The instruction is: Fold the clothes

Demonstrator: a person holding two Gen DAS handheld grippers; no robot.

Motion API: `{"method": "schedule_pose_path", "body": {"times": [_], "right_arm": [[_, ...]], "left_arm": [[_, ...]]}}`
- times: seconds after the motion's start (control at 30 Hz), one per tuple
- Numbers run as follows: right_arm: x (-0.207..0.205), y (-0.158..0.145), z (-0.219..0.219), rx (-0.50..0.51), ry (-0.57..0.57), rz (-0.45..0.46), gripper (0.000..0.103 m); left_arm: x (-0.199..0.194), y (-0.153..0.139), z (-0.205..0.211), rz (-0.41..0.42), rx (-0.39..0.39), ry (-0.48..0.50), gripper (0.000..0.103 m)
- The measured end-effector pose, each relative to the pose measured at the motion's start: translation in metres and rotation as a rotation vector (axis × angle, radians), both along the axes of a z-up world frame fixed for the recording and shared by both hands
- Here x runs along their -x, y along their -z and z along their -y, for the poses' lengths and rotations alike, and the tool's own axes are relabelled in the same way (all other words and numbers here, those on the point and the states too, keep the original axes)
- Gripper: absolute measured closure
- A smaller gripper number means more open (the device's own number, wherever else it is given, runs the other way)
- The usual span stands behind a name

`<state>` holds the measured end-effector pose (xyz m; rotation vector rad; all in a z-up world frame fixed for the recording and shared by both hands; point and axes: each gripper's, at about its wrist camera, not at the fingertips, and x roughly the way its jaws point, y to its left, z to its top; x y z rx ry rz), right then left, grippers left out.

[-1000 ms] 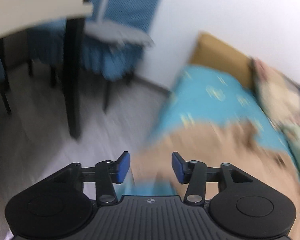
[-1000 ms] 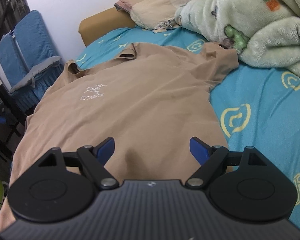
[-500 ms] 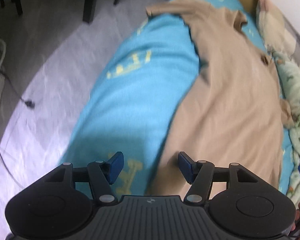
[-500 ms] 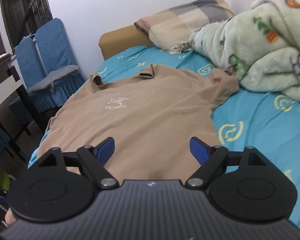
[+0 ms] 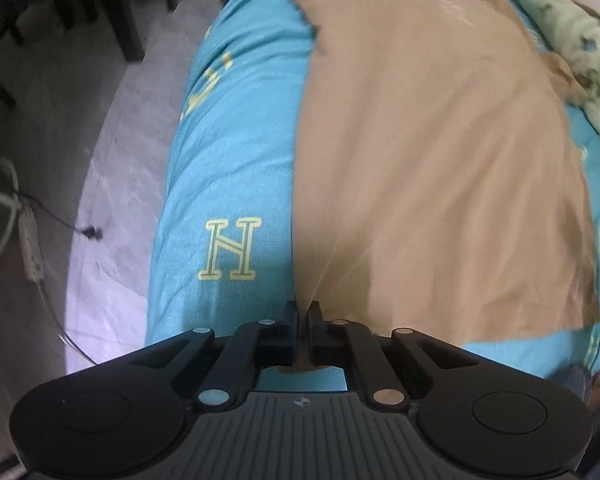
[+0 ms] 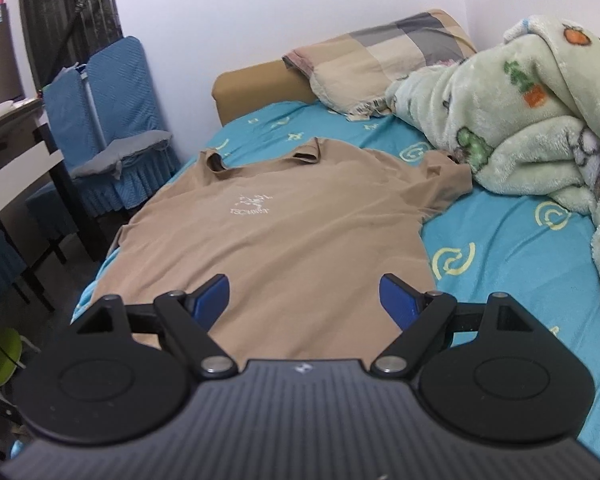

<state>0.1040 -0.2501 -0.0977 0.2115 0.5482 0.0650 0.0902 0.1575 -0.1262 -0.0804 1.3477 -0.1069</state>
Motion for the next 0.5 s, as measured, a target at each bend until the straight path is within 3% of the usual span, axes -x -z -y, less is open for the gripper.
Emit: {"method": "schedule_pose_path", "body": {"times": [0.1,0.17,0.27,0.37,0.5], "right_arm": [[-0.003,0.003,-0.001,-0.001,-0.008,0.009,0.019],[-0.009,0.008,-0.003,0.001,-0.006,0.009,0.019],[-0.02,0.021,-0.009,0.018,-0.018,0.011,0.019],[-0.036,0.041,-0.015,0.059,-0.017,-0.002,0.019],[-0.048,0.072,-0.018,0.09,-0.03,-0.048,0.019]], "left_arm": [[0.002,-0.017,0.009,0.117,-0.042,0.008,0.084],[0.002,-0.028,0.015,0.199,-0.073,0.008,0.047],[0.002,-0.044,0.028,0.338,-0.117,0.002,0.023],[0.003,-0.059,0.051,0.481,-0.127,-0.037,0.017],[0.003,-0.064,0.089,0.584,-0.082,-0.063,0.011]]}}
